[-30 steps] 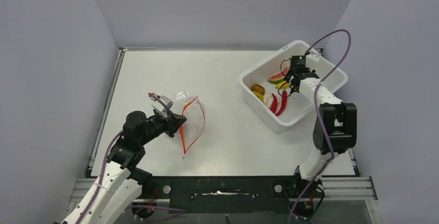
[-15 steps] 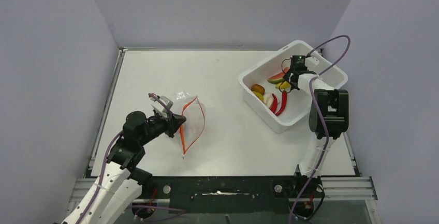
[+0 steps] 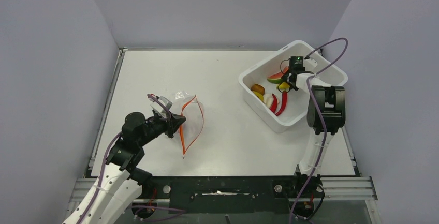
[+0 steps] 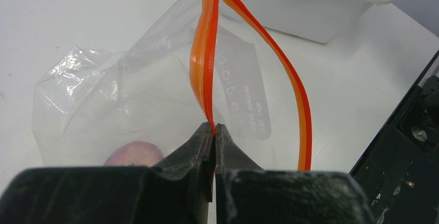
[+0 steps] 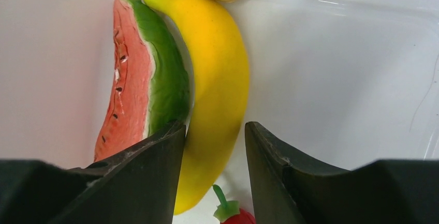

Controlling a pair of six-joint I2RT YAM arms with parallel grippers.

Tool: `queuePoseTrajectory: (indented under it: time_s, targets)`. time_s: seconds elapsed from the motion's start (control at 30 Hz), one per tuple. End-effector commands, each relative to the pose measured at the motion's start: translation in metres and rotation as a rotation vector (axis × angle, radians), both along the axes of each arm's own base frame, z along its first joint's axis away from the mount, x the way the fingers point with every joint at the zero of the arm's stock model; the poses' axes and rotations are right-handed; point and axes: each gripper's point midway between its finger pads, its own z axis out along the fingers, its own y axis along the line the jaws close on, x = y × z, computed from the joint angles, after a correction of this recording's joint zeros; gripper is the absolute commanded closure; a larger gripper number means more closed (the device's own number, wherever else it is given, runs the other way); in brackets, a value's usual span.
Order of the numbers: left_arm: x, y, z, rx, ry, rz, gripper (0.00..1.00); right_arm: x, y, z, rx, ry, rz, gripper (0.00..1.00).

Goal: Place the food in the zip-top bag and seal the zipper
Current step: Pick up the fake fruit from the bin.

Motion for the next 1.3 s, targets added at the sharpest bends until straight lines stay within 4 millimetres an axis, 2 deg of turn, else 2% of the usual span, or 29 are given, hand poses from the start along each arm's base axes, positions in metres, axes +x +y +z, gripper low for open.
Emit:
queuePoseTrajectory:
  time_s: [0.0,0.13,0.27,0.37,0.63,1.0,1.1,1.27]
  targets:
    - [0.002,-0.002,0.014,-0.007,-0.058,-0.012,1.0,0.012,-0.01,0.001,-0.012,-0.024,-0.041,0.53]
    - [0.002,-0.002,0.013,-0.005,-0.058,-0.012,1.0,0.011,-0.012,0.0,-0.024,-0.012,-0.046,0.54]
    - [0.002,-0.002,0.013,-0.004,-0.06,-0.011,1.0,0.012,-0.013,0.002,-0.027,-0.006,-0.043,0.63]
    - [0.003,-0.002,0.013,-0.003,-0.06,-0.011,1.0,0.011,-0.012,0.011,-0.028,-0.023,-0.035,0.67]
    - [0.002,-0.003,0.012,-0.002,-0.054,-0.016,1.0,0.002,-0.011,0.05,-0.065,-0.091,0.001,0.73]
    - [0.004,-0.004,0.01,-0.02,-0.03,-0.009,1.0,-0.029,-0.018,0.089,-0.158,-0.134,0.025,0.75]
    - [0.003,-0.007,0.016,-0.06,-0.015,-0.008,1.0,-0.036,-0.019,0.108,-0.19,-0.167,0.043,0.76]
    - [0.002,-0.012,0.037,-0.175,0.015,0.013,1.0,-0.05,-0.015,0.152,-0.23,-0.248,0.099,0.77]
